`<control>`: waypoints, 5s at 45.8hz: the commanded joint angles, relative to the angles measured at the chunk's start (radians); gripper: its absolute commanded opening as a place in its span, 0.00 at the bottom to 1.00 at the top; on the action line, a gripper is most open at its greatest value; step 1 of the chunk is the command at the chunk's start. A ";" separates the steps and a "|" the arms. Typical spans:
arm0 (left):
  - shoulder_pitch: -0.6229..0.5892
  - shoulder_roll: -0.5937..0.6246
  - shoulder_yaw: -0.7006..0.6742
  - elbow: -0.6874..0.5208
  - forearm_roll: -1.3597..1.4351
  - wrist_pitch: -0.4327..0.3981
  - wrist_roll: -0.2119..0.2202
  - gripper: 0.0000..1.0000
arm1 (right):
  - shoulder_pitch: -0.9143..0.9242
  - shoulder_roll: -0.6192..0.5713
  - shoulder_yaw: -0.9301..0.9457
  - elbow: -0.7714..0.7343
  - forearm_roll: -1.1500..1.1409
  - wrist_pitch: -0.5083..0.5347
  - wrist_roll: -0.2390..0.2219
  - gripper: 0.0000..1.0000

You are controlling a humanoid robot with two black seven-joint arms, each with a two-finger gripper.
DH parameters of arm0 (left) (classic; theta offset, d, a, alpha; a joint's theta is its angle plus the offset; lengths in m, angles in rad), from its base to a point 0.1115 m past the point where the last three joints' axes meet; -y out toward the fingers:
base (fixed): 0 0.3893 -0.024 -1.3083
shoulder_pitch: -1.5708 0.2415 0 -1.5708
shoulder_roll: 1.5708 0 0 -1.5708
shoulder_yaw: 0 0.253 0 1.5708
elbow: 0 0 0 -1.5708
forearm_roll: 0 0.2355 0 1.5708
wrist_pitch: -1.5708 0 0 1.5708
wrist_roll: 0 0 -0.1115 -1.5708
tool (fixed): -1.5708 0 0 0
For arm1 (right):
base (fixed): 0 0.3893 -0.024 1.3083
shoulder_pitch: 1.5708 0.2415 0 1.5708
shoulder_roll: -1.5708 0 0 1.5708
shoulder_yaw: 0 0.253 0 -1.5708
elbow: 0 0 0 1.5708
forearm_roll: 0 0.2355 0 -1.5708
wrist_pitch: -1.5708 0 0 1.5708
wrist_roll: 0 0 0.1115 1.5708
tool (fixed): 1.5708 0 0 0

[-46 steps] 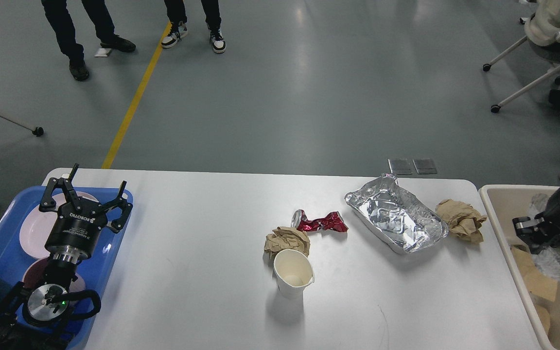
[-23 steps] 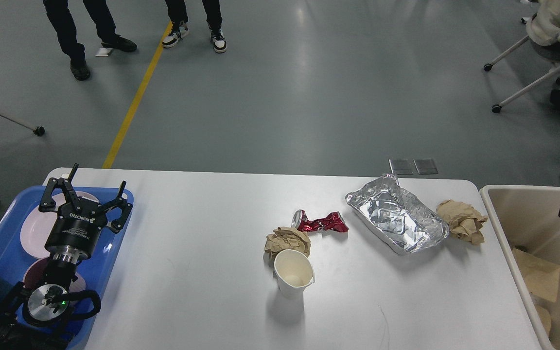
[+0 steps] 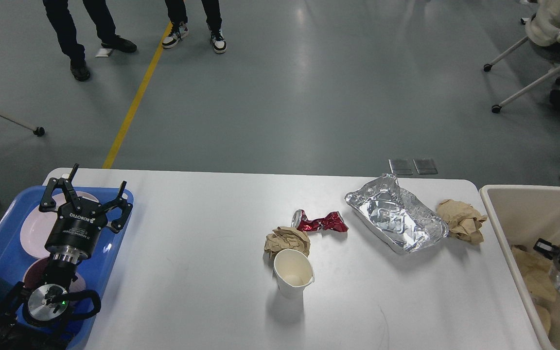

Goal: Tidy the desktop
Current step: 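Carry the white cup into the white bin and release, then raise the right gripper out of the bin toward the silver foil, then lower the right gripper onto the crumpled silver foil and grasp it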

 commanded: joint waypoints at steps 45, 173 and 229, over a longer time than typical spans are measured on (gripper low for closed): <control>0.000 0.000 0.000 0.000 0.000 0.000 0.000 0.96 | -0.092 0.038 0.092 0.017 0.048 -0.257 -0.014 1.00; 0.000 0.000 0.000 0.000 -0.001 0.000 0.002 0.96 | 1.109 0.269 -0.184 1.094 0.110 0.168 -0.033 1.00; 0.000 0.000 -0.002 0.000 0.000 0.000 0.002 0.96 | 0.416 0.438 -0.176 0.445 -0.542 -0.029 0.087 0.95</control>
